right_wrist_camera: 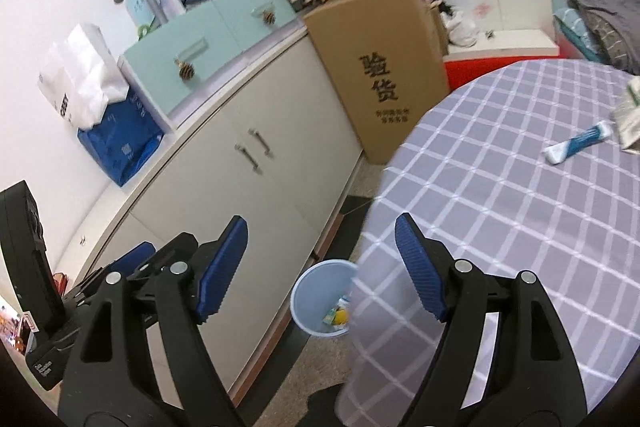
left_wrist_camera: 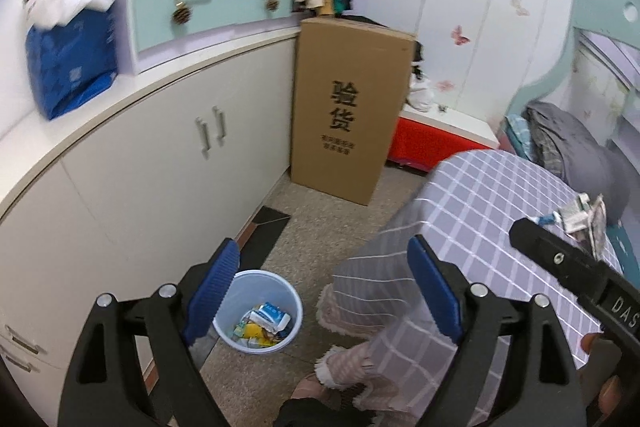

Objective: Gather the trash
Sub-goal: 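Move both open tools back over the table toward the blue toothbrush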

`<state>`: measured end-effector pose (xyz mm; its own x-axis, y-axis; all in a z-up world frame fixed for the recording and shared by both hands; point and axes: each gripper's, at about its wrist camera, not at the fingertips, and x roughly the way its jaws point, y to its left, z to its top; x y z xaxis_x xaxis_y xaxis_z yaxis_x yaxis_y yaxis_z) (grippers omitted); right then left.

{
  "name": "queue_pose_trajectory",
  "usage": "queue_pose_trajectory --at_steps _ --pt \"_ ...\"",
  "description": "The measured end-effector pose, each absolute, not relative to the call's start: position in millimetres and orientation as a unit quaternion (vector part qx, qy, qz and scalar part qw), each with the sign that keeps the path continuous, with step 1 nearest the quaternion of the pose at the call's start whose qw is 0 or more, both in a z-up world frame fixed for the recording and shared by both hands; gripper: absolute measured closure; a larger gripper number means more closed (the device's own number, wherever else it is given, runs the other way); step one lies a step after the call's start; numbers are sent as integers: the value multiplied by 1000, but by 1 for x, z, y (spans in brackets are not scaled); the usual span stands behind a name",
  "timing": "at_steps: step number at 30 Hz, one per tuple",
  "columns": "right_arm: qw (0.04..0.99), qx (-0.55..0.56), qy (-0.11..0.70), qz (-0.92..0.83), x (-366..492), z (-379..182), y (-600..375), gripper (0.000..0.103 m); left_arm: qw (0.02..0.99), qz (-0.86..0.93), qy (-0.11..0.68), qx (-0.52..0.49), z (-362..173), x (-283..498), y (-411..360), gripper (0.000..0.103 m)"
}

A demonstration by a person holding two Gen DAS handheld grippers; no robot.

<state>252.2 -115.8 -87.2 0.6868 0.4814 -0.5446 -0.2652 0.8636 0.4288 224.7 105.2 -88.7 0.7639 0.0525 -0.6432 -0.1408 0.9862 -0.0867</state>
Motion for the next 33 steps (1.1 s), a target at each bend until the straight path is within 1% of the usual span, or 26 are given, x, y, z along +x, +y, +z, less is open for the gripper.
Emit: queue_pose_trajectory --at_steps 9,20,23,30,33 --pt "920 191 317 129 238 -90 -224 25 935 -11 355 -12 -90 240 5 18" --pt "912 261 315 42 242 -122 -353 25 913 -100 389 64 -122 293 -122 18" --pt "909 274 312 32 250 -124 -371 25 909 -120 389 85 -129 309 -147 18" --pt "887 309 341 43 282 -140 -389 25 896 -135 404 129 -150 356 -183 18" --pt "880 319 350 44 300 -143 -389 25 894 -132 403 146 -157 371 -191 22"
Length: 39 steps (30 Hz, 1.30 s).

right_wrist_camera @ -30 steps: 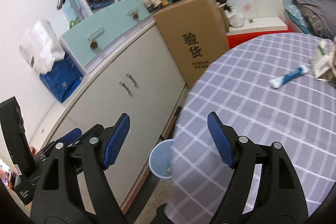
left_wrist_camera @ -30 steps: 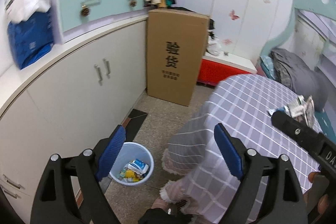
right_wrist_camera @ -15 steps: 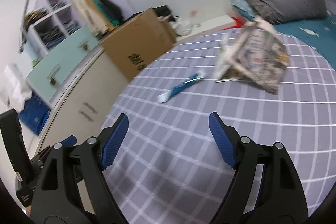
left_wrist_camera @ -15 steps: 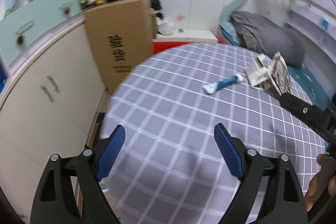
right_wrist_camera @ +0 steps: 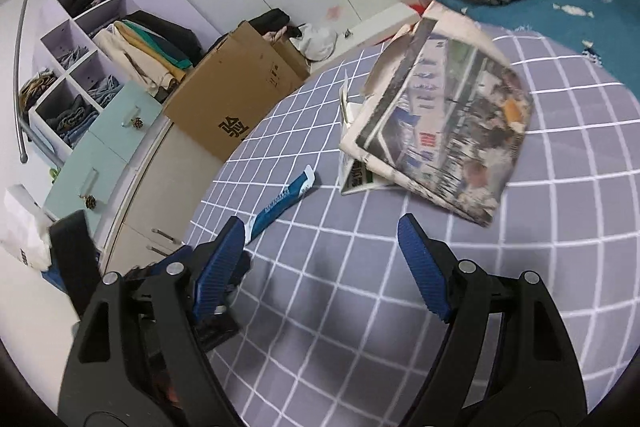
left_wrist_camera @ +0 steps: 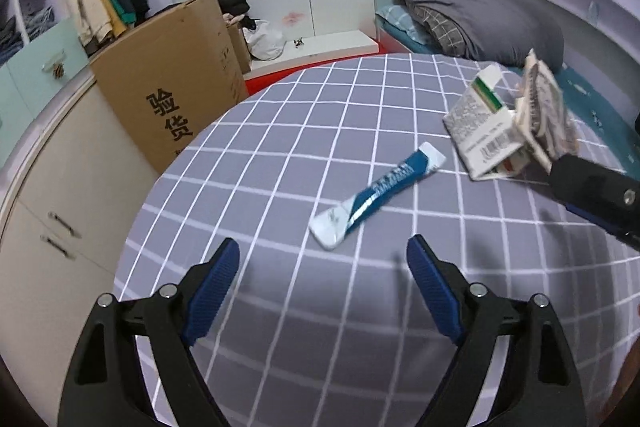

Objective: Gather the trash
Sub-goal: 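Move both open tools back over the table toward the blue toothbrush, then grasp the blue-and-white tube with the left tool while the right grasps the white-and-green box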

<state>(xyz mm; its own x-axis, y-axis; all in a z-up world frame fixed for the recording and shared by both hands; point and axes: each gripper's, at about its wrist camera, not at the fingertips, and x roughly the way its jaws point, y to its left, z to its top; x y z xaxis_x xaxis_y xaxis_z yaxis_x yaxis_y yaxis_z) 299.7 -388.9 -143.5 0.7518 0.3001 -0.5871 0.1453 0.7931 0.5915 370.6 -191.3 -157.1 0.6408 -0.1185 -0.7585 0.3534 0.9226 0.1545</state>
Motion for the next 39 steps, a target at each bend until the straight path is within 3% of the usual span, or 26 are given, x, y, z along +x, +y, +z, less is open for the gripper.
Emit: queue_pose_trajectory --at_steps 12,16,18,20,22,25,26,31,33,34,35,39 --pt "880 309 360 11 351 -151 -372 25 887 -162 417 110 -169 414 -192 54" --pt "885 297 359 -13 362 -152 -375 26 886 -172 420 95 -169 417 -191 69" --pt "884 294 364 -15 370 -156 -377 42 886 -174 420 90 -169 418 -190 75" --pt "884 283 371 -19 377 -159 -374 52 886 -175 421 85 -169 420 -188 84" --pt "891 264 369 -23 382 -159 -370 58 886 -177 422 80 -169 422 -187 85" --pt "897 243 370 -17 387 -158 -361 86 886 -177 423 71 -169 422 -184 91" --pt "902 229 366 -10 386 -155 -356 94 886 -177 423 67 -169 423 -182 91" --pt "926 163 339 15 376 -137 -329 97 887 -174 425 50 -168 420 -171 90" --pt "930 151 334 27 374 -133 -322 97 891 -172 417 53 -165 417 -169 79" --pt "931 149 331 29 372 -132 -321 97 892 -172 413 56 -165 415 -168 66" --pt "932 149 329 33 371 -130 -322 97 894 -172 410 59 -164 414 -168 60" --pt "933 168 317 31 367 -126 -340 97 898 -169 399 78 -159 413 -175 53"
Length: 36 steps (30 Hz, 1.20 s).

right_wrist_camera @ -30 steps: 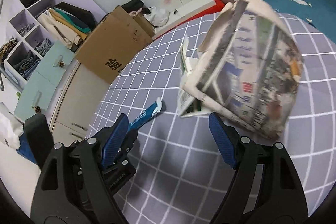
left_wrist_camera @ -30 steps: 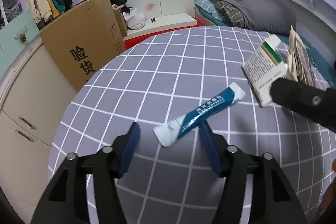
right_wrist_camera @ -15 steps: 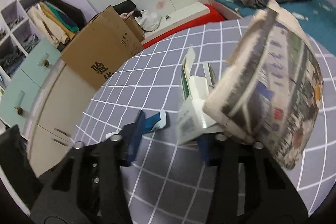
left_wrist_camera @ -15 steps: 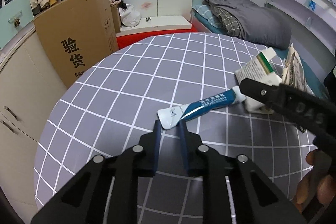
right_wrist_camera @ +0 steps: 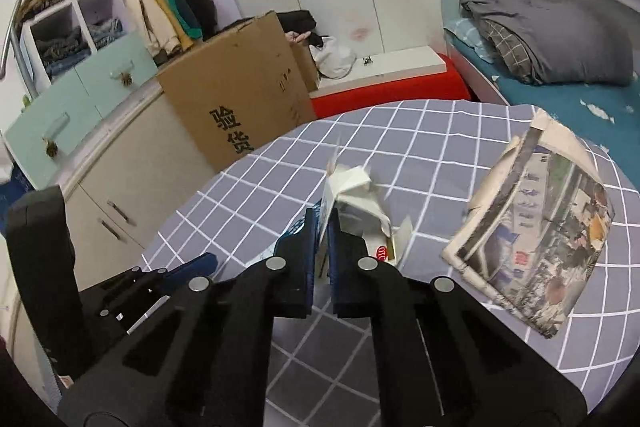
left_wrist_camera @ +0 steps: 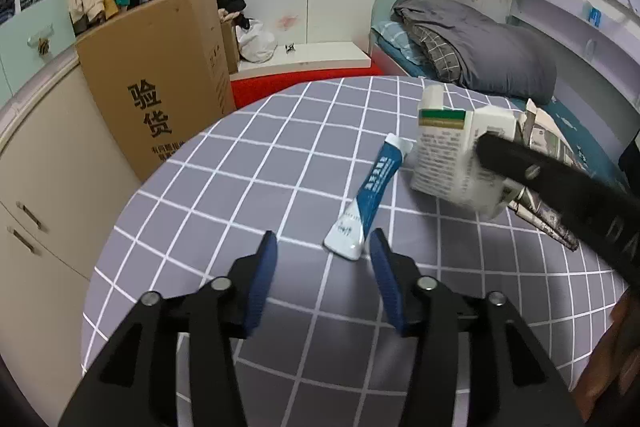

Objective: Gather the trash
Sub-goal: 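Grasp the blue-and-white tube with the left tool while the right grasps the white-and-green box, then carry tube and box to the wastebasket and open both tools to drop them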

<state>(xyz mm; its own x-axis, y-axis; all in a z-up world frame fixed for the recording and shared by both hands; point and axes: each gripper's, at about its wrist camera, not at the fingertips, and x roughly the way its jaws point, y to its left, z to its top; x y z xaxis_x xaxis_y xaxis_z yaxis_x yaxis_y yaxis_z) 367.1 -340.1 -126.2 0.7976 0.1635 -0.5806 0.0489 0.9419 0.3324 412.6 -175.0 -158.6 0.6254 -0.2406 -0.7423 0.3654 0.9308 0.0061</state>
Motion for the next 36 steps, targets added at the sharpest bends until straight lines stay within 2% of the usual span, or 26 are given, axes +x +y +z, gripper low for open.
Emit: queue_pose_trajectory --at_steps 4,10,12,13,15,16,19,25,33,36 --pt "933 194 302 21 361 -120 -365 97 899 -175 392 88 -153 418 -188 49" --pt "926 217 309 21 365 -126 -381 97 895 -182 385 134 -156 433 -221 49" --pt "926 216 310 20 365 -126 -382 97 892 -173 392 140 -163 442 -227 58" --pt "926 216 310 19 365 -127 -382 97 888 -174 403 139 -167 448 -229 72" --pt "926 215 309 20 365 -127 -381 97 885 -183 411 123 -168 451 -226 80" --pt "926 215 309 20 365 -128 -381 97 883 -188 415 118 -168 451 -224 89" --pt "923 212 319 25 368 -130 -380 94 885 -185 413 112 -168 451 -220 93" --pt "919 213 330 31 370 -133 -375 93 888 -178 418 69 -168 447 -208 95" --pt "900 231 367 44 380 -151 -374 87 892 -177 413 53 -166 440 -205 95" --pt "896 226 377 56 382 -154 -371 93 895 -175 406 47 -163 438 -203 95"
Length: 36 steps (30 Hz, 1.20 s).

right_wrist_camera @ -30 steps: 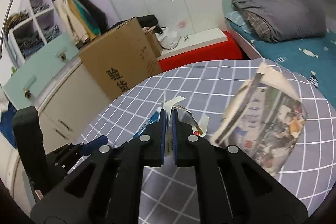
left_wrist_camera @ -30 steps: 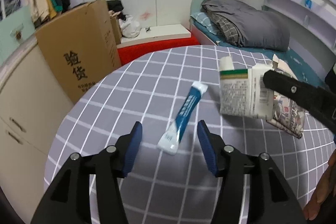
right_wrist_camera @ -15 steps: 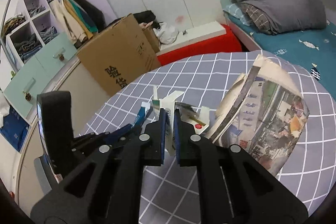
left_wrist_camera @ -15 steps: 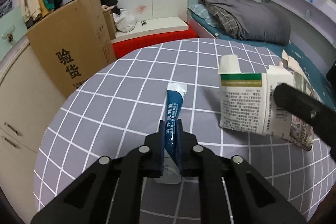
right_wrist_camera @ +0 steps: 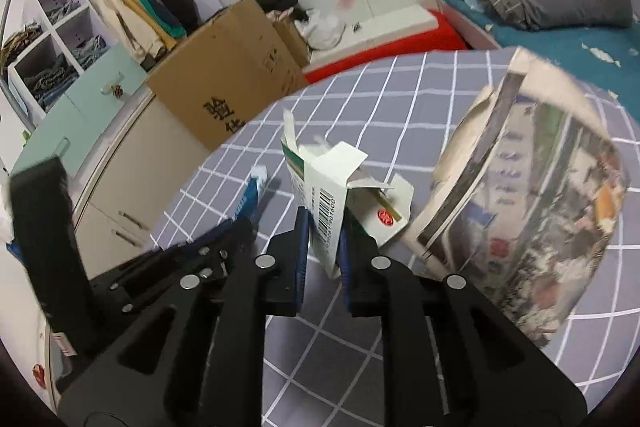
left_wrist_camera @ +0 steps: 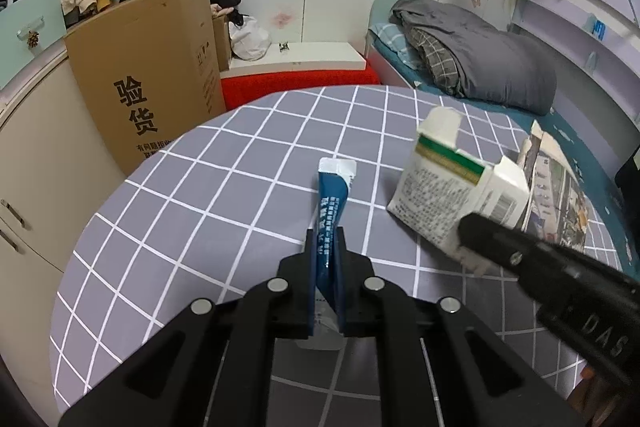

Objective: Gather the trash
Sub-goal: 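Carry tube and box to the wastebasket and open both tools to drop them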

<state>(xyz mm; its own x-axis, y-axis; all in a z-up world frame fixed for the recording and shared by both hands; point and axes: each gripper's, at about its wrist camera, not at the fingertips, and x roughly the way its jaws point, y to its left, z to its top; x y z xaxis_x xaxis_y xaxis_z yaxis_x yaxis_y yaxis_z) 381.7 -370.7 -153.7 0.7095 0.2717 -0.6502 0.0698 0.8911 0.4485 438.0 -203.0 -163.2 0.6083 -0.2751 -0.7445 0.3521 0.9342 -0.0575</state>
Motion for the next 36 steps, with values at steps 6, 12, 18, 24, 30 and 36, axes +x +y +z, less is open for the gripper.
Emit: queue_pose_trajectory --at_steps 6,12,18,24,30,36 --pt "927 179 324 63 362 -124 -352 101 911 -161 380 12 -142 423 -172 95" --pt "935 143 313 87 348 -112 -317 101 919 -140 369 5 -120 395 -132 95" --pt "927 144 312 153 321 -101 -259 101 931 -104 350 -3 -92 355 -73 95" --pt "913 133 322 212 298 -88 -193 101 932 -71 353 -32 -84 315 -3 95" --pt "899 109 333 263 279 -80 -117 101 934 -27 352 -58 -88 279 73 95" --pt "880 85 348 310 268 -86 -43 101 926 23 365 -92 -104 257 153 95"
